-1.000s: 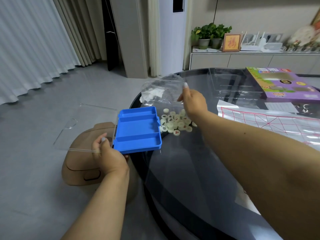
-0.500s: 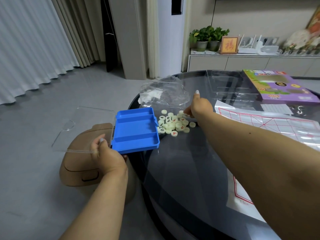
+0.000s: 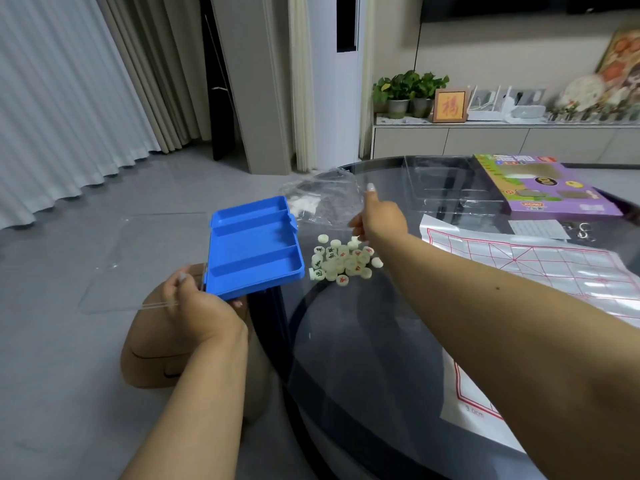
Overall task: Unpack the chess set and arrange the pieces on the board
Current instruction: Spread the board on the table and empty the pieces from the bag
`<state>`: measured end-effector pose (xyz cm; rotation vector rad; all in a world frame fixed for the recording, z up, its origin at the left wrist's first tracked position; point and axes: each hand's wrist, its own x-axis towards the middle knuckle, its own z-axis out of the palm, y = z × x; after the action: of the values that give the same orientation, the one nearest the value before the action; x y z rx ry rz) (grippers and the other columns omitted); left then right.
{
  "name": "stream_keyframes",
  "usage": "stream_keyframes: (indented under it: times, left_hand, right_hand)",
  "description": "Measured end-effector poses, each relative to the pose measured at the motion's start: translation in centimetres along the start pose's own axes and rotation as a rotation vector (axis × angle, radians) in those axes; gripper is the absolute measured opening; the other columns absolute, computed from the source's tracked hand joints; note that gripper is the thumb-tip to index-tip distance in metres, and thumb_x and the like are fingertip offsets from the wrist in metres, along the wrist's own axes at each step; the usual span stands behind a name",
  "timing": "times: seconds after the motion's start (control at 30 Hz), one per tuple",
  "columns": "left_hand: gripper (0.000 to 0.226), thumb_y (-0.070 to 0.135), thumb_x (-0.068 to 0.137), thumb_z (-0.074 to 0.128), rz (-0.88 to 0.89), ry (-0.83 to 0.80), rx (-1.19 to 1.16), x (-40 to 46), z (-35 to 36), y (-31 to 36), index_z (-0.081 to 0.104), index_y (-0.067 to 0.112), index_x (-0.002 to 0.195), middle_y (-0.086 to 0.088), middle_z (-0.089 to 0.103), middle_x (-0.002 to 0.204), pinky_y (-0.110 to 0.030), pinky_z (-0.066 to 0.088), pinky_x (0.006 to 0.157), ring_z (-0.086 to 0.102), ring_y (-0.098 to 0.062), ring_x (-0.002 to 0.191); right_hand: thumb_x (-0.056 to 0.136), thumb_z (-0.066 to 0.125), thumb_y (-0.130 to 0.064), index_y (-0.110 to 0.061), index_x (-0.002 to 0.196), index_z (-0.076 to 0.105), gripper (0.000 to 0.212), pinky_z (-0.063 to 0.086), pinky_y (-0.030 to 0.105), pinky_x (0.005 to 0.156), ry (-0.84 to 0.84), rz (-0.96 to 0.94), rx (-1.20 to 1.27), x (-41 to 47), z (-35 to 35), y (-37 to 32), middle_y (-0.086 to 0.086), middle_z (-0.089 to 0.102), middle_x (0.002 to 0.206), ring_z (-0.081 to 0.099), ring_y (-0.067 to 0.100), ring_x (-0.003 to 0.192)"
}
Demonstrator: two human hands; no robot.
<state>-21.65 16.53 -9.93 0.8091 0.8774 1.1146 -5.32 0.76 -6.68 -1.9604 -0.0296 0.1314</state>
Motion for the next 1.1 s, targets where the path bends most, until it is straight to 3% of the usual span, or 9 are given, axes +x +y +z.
stream_keyframes:
  times: [0.17,0.33,0.47,0.57,0.67,0.83,0.9,1.0,1.1]
  left_hand:
    - [0.019,0.021,0.093,0.043,-0.09,-0.155,-0.015,-0.6,3.9,0.7,0.056,0.023,0.107,-0.006,0.055,0.084,-0.018,0.028,0.041,0.047,-0.017,0.057]
    - [0.024,0.031,0.098,0.043,-0.131,-0.324,0.114,-0.4,10.4,-0.1,0.055,0.019,0.115,-0.002,0.054,0.075,-0.019,0.027,0.037,0.035,-0.01,0.041]
    - [0.031,0.045,0.097,0.047,-0.223,-0.393,0.223,0.5,14.4,-1.7,0.056,0.017,0.105,-0.002,0.051,0.071,-0.018,0.029,0.037,0.034,-0.009,0.043]
    - [0.031,0.05,0.093,0.054,-0.359,-0.393,0.279,1.3,16.8,-2.6,0.056,0.019,0.092,0.001,0.048,0.068,-0.015,0.033,0.038,0.036,-0.008,0.045]
    - [0.036,0.053,0.087,0.061,-0.448,-0.381,0.353,2.7,18.4,-3.6,0.057,0.017,0.086,0.002,0.051,0.071,-0.013,0.039,0.037,0.04,-0.008,0.047]
    - [0.028,0.035,0.094,0.059,-0.485,-0.482,0.453,3.8,19.4,-4.5,0.056,0.009,0.083,-0.004,0.049,0.073,-0.016,0.042,0.031,0.046,-0.011,0.055]
    - [0.024,0.03,0.097,0.055,-0.457,-0.516,0.522,4.1,19.2,-4.8,0.056,0.008,0.09,-0.007,0.048,0.076,-0.018,0.047,0.034,0.051,-0.014,0.059]
    - [0.025,0.026,0.099,0.051,-0.442,-0.559,0.615,5.1,18.5,-4.9,0.056,0.014,0.121,-0.011,0.052,0.082,-0.022,0.048,0.033,0.057,-0.02,0.064]
    - [0.027,0.019,0.099,0.051,-0.421,-0.579,0.711,5.3,17.8,-4.9,0.054,0.011,0.125,-0.013,0.055,0.084,-0.022,0.046,0.031,0.059,-0.02,0.057]
  right_hand:
    - [0.098,0.018,-0.056,-0.006,0.093,0.06,0.066,0.039,0.027,0.05,-0.328,0.077,0.227,-1.8,0.1,-2.0,0.012,0.065,0.07,0.054,0.02,0.052]
    - [0.099,0.022,-0.053,-0.003,0.118,0.053,0.062,0.05,0.031,0.056,-0.227,0.041,0.463,-0.3,-1.2,-3.0,0.007,0.058,0.068,0.055,0.019,0.057]
    - [0.1,0.024,-0.051,-0.002,0.125,0.05,0.061,0.055,0.033,0.071,-0.17,0.053,0.489,1.9,-2.2,-3.1,0.008,0.062,0.084,0.062,0.02,0.073]
    - [0.098,0.024,-0.055,-0.001,0.125,0.052,0.067,0.054,0.034,0.079,-0.178,0.105,0.452,3.6,-2.3,-2.6,0.013,0.061,0.105,0.062,0.025,0.091]
    - [0.096,0.02,-0.059,-0.005,0.125,0.053,0.07,0.05,0.032,0.084,-0.197,0.107,0.359,5.1,-1.9,-1.7,0.011,0.06,0.11,0.06,0.024,0.099]
    - [0.092,0.017,-0.067,-0.006,0.129,0.052,0.08,0.043,0.043,0.103,-0.178,0.038,0.138,6.2,-1.2,-0.6,0.015,0.058,0.122,0.057,0.029,0.111]
    - [0.09,0.017,-0.069,-0.006,0.132,0.051,0.083,0.039,0.045,0.106,-0.167,-0.007,0.087,6.1,-1.5,-0.5,0.015,0.055,0.129,0.053,0.029,0.117]
    - [0.092,0.017,-0.067,-0.006,0.132,0.052,0.08,0.038,0.045,0.106,-0.152,-0.048,0.072,5.6,-2.5,-0.3,0.014,0.056,0.129,0.053,0.028,0.117]
    - [0.094,0.016,-0.062,-0.009,0.121,0.06,0.075,0.039,0.046,0.105,-0.113,-0.09,0.059,5.0,-3.8,0.3,0.011,0.06,0.125,0.055,0.027,0.115]
